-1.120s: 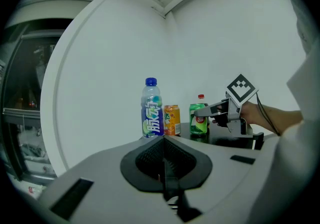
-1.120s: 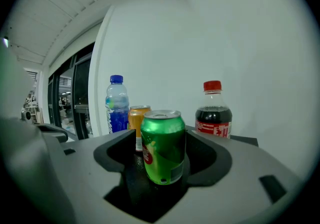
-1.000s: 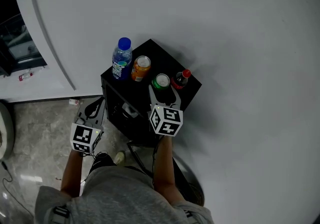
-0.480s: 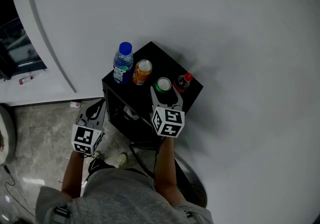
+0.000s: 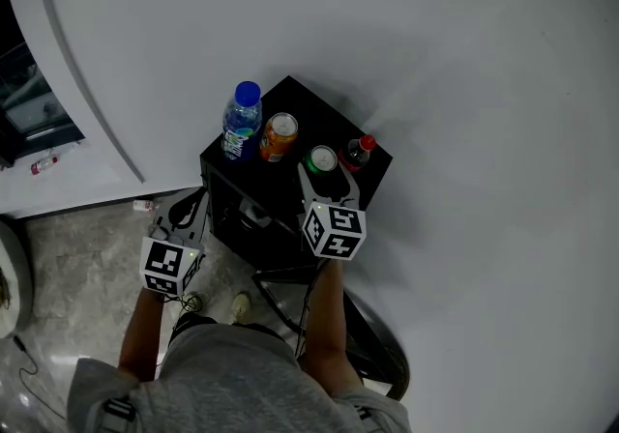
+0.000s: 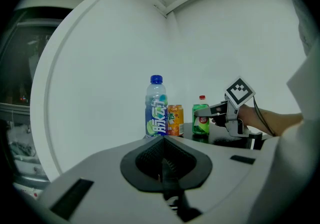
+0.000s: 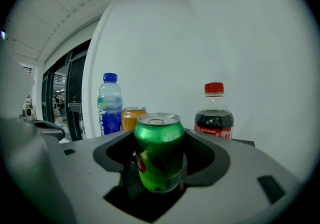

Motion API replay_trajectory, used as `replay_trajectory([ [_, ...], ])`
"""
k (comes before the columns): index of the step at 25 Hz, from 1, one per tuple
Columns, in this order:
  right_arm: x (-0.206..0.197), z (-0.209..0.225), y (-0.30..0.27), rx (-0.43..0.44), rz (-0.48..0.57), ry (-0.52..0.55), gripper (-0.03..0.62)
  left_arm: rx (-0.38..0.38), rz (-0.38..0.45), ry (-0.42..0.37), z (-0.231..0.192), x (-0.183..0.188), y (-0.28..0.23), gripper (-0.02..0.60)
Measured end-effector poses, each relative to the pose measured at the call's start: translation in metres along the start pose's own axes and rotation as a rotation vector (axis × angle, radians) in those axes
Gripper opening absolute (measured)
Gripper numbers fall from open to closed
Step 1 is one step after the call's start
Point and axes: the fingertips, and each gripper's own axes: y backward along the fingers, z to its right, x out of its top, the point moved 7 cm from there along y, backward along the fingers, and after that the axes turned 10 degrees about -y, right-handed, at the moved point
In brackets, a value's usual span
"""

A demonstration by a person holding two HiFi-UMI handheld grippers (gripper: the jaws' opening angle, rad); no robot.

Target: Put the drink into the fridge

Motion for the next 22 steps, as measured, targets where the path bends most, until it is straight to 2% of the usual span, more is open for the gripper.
replay_trajectory([
  [5, 0.003, -0.005, 0.008, -0.033, 0.014, -0.021, 0.319, -0.024, 0.013, -0.005, -0.012, 0.0, 0.008, 0.005],
  [10, 0.014, -0.021, 0.028, -0.06, 0.059, 0.001, 0.319, -0.051, 0.027, -0.011, -0.026, -0.002, 0.017, 0.005],
  [22, 0.017, -0.097, 0.087, -0.134, 0.141, 0.011, 0.319, -0.193, 0.068, -0.031, -0.06, -0.011, 0.046, 0.005],
])
